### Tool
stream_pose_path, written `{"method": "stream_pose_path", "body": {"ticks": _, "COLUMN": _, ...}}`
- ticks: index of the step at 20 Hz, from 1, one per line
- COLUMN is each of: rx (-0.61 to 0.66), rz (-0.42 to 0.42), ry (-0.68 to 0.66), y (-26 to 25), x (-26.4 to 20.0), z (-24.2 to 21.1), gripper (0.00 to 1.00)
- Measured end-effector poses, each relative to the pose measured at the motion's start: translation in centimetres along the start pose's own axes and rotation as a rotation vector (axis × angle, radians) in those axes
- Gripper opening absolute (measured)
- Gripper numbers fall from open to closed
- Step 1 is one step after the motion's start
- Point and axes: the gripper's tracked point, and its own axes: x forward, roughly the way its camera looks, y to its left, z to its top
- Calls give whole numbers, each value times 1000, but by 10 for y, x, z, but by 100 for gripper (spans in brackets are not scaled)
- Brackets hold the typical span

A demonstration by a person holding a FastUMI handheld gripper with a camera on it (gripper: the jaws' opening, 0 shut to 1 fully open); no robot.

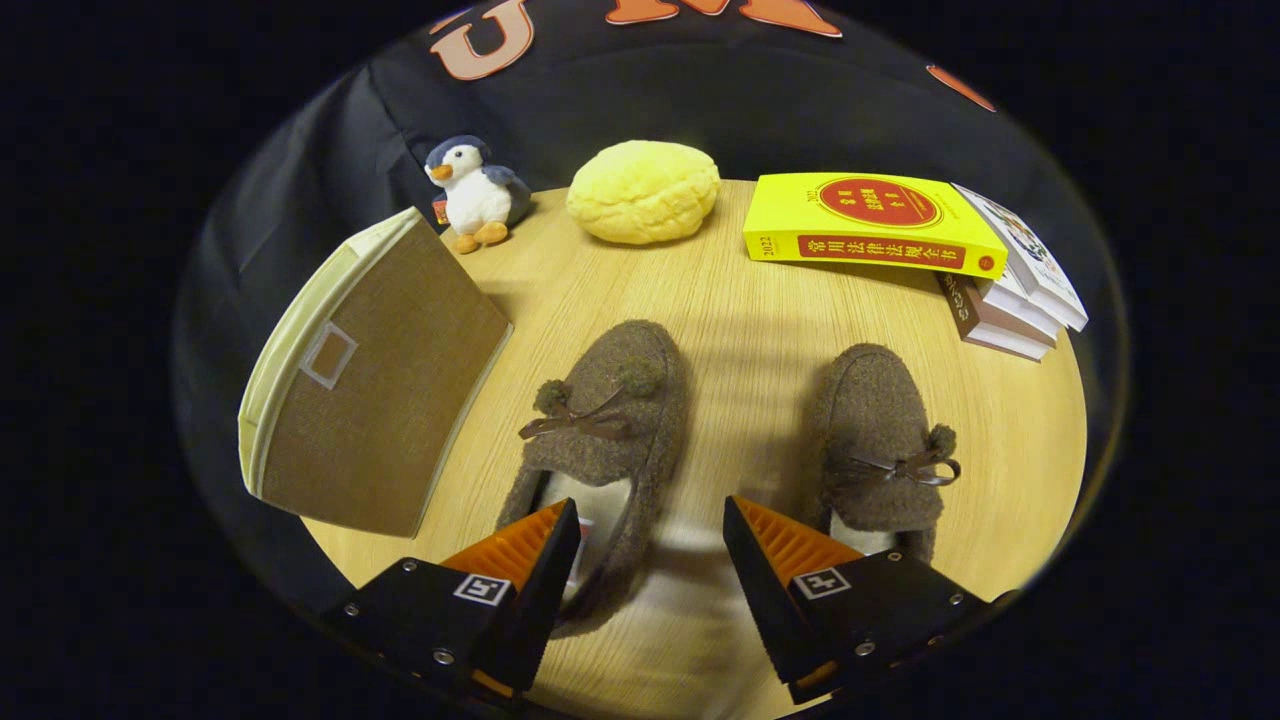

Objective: Open the storage box then place both shoes into the box .Put the left shoe in first, then the right shoe, with the right side of both shoes facing outward in a uniform manner.

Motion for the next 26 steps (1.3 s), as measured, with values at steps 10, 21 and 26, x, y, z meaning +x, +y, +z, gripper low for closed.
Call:
{"method": "stream_pose_path", "body": {"ticks": 10, "rx": 78, "rz": 19, "ry": 34, "y": 7, "x": 33, "z": 7, "gripper": 31}}
{"method": "stream_pose_path", "body": {"ticks": 21, "rx": 186, "rz": -41, "ry": 10, "y": 20, "x": 4, "z": 28, "gripper": 2}}
{"method": "stream_pose_path", "body": {"ticks": 26, "rx": 207, "rz": -122, "ry": -71, "y": 44, "x": -49, "z": 72, "gripper": 2}}
